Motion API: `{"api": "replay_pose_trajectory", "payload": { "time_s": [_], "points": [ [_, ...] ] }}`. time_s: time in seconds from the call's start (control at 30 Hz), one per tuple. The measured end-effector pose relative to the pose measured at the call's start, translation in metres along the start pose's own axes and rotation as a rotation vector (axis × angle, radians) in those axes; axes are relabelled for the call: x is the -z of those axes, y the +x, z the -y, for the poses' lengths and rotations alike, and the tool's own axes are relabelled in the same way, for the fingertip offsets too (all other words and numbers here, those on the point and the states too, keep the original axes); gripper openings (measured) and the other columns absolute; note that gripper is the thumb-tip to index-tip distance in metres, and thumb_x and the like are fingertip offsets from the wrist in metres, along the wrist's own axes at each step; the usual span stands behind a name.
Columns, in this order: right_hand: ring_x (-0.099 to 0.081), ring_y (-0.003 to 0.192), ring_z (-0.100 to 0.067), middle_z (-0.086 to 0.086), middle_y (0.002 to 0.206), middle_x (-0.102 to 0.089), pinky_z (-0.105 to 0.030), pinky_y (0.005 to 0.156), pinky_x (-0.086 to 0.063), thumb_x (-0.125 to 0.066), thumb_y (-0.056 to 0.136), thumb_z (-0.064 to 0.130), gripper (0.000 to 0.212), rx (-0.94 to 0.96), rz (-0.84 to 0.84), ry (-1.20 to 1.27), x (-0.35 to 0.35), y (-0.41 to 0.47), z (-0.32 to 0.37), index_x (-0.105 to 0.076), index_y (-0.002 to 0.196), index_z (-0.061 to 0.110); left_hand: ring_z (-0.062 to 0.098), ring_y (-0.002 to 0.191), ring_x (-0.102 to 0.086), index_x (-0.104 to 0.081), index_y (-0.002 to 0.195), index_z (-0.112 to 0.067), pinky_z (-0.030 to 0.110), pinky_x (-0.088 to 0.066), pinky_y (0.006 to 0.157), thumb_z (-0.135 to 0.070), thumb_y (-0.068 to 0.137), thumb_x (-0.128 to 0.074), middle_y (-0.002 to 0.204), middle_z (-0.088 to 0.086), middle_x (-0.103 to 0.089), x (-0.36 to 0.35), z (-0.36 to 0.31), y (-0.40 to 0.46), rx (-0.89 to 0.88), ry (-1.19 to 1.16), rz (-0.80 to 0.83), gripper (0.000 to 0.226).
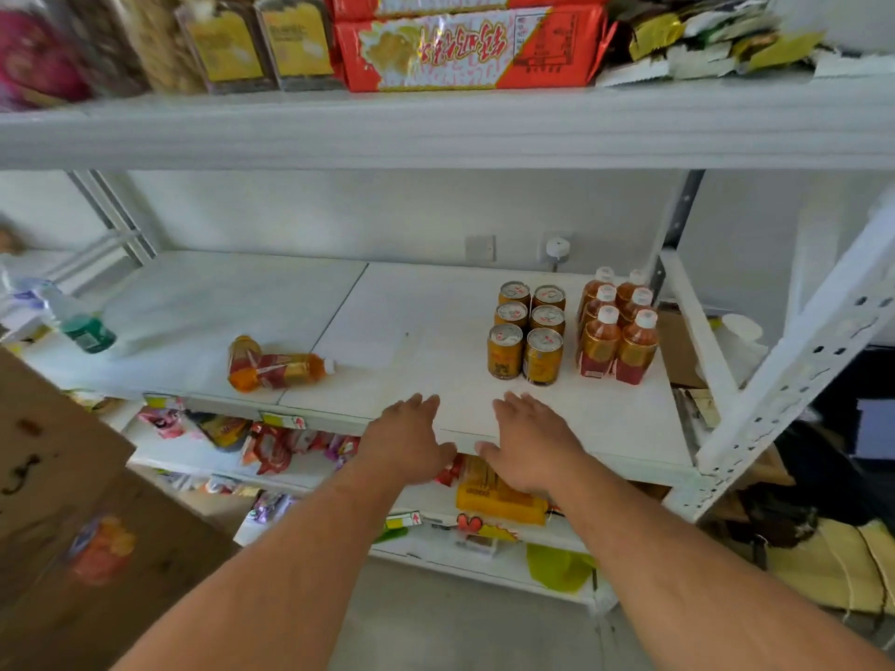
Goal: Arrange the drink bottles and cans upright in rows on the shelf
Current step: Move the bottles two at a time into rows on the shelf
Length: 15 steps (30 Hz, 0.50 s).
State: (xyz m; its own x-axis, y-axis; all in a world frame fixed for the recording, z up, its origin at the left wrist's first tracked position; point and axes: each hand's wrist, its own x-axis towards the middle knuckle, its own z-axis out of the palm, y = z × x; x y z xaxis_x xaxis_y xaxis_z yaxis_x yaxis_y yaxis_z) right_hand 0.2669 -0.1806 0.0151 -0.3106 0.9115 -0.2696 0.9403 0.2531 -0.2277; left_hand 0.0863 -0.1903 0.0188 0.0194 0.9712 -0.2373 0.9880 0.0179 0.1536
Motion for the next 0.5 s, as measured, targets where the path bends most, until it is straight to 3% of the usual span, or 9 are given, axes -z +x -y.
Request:
{"api": "replay_pose_trajectory", "payload": {
  "time_s": [0.37, 0.5],
  "points": [
    [-0.01, 0.155, -0.028, -0.01, 0.17, -0.008, -0.041, 0.123, -0.013, -0.04, 0.102, 0.055, 0.078, 0.073, 0.009, -0.021, -0.023, -0.014, 0.114, -0.012, 0.162, 0.013, 0.027, 0.141, -0.032, -0.024, 0.154, -0.023, 0.045, -0.037, 0.109, -0.052, 0.087, -0.056, 0.157, 0.002, -0.03, 0.011, 0.104, -0.065, 0.051, -0.073, -0.08, 0.079],
    [-0.013, 0.154, -0.028, -0.009, 0.169, -0.011, -0.04, 0.122, -0.015, -0.041, 0.102, 0.053, 0.077, 0.08, 0.04, -0.028, -0.037, -0.017, 0.172, -0.014, 0.161, 0.012, 0.027, 0.13, -0.045, -0.038, 0.145, -0.023, 0.045, -0.045, 0.1, -0.053, 0.08, -0.056, 0.147, 0.0, -0.045, 0.015, 0.164, -0.089, 0.083, -0.128, -0.077, 0.074]
  ]
}}
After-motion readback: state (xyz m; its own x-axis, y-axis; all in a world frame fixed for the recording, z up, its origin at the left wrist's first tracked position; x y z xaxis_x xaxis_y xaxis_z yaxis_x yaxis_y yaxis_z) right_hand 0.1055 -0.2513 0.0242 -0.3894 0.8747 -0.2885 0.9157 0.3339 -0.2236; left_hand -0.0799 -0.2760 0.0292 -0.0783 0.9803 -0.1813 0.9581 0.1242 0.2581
